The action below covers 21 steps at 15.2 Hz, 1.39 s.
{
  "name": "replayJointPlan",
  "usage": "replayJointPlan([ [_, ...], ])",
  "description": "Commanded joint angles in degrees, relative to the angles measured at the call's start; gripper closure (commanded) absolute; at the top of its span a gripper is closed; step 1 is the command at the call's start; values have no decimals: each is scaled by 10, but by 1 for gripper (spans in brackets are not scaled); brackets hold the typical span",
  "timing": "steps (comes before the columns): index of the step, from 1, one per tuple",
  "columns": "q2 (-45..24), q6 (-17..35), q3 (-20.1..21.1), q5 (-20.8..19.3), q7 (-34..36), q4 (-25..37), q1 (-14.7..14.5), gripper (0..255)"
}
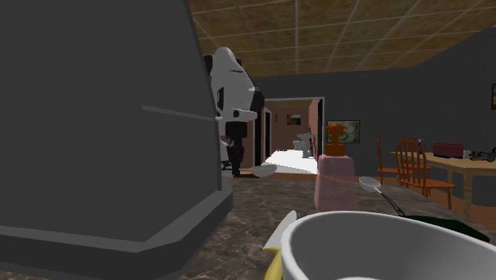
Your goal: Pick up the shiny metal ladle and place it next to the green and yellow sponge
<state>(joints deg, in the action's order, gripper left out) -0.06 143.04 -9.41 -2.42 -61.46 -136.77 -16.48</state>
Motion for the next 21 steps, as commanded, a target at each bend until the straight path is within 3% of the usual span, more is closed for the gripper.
replayJointPlan([
  [1, 13, -17, 0, -2, 2, 4, 0, 255],
  [10, 56, -87, 2, -9, 5, 32, 0, 255],
  [21, -105, -136, 55, -1, 108, 237, -56, 255],
])
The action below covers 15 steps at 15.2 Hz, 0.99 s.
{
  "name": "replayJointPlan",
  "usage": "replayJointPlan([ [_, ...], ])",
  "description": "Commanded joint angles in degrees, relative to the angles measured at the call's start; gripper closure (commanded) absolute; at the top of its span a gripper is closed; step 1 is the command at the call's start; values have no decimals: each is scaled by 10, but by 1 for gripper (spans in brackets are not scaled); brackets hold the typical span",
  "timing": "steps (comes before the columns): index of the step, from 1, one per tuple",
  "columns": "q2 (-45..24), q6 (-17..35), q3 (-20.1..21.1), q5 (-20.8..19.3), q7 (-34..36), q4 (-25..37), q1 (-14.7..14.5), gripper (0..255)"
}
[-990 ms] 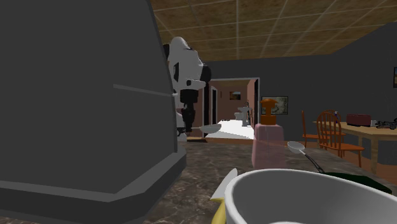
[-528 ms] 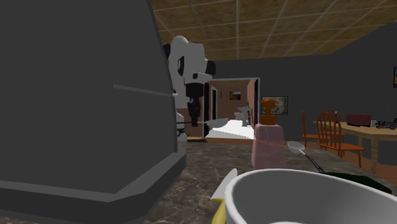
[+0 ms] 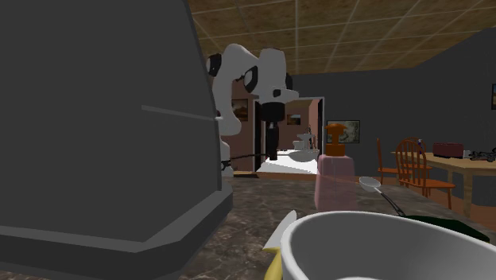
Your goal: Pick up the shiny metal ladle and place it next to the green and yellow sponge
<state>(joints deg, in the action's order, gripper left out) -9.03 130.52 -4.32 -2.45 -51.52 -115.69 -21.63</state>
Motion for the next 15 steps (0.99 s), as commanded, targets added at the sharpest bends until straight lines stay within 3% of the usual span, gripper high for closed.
replayJointPlan([
  [1, -32, -18, 7, -1, 17, 49, -10, 255],
  [9, -178, -94, 26, -5, 75, 268, -48, 255],
  [15, -328, -192, 33, -7, 106, 515, -75, 255],
])
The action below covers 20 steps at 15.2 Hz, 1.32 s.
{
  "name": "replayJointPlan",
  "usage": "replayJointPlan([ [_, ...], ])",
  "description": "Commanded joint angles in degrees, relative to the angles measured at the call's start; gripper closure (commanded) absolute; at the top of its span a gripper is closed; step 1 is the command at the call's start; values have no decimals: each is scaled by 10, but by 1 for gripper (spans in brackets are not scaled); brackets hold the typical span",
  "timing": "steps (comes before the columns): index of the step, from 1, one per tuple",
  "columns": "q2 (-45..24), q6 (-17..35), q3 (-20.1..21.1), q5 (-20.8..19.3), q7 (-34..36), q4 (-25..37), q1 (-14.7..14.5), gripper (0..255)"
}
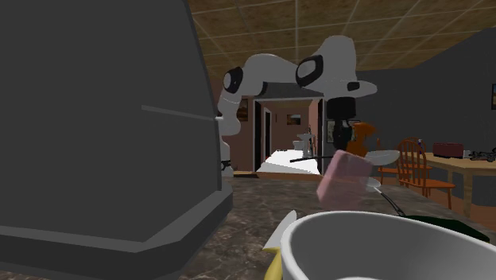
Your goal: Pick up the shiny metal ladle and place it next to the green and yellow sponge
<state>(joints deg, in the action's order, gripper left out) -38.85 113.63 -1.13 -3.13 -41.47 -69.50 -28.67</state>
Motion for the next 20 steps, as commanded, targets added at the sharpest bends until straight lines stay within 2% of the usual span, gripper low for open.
replayJointPlan([
  [1, -65, -49, 2, 0, 10, 113, -10, 255],
  [3, -145, -109, 3, 0, 15, 252, -17, 255],
  [11, -140, -44, 2, -1, 19, 183, -17, 255],
  [20, -156, 13, 2, -2, 22, 141, -17, 255],
])
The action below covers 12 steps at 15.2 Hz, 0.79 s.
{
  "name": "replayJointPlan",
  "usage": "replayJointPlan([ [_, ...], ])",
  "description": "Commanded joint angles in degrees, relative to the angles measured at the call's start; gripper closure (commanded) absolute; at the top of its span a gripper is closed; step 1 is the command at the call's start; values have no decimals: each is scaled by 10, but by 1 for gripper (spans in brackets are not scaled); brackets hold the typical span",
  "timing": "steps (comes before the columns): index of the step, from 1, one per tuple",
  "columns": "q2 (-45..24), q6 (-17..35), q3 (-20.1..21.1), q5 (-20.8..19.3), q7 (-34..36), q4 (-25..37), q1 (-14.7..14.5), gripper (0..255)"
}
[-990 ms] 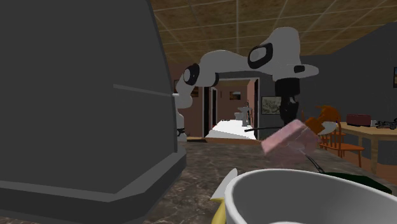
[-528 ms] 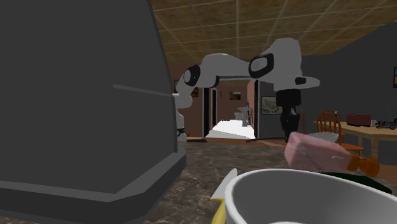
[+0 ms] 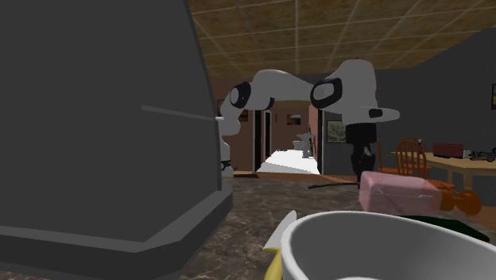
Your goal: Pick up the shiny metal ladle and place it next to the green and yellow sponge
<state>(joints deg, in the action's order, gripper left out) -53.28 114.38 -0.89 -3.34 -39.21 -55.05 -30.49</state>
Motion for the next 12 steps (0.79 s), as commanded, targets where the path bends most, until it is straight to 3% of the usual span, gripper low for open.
replayJointPlan([
  [1, -15, 11, 0, 0, 0, -6, 1, 255],
  [9, -17, 17, 0, -1, 0, -9, 2, 255],
  [10, -16, 19, 0, 0, -3, -13, 5, 0],
  [12, -17, 23, 0, 1, -9, -15, 11, 0],
])
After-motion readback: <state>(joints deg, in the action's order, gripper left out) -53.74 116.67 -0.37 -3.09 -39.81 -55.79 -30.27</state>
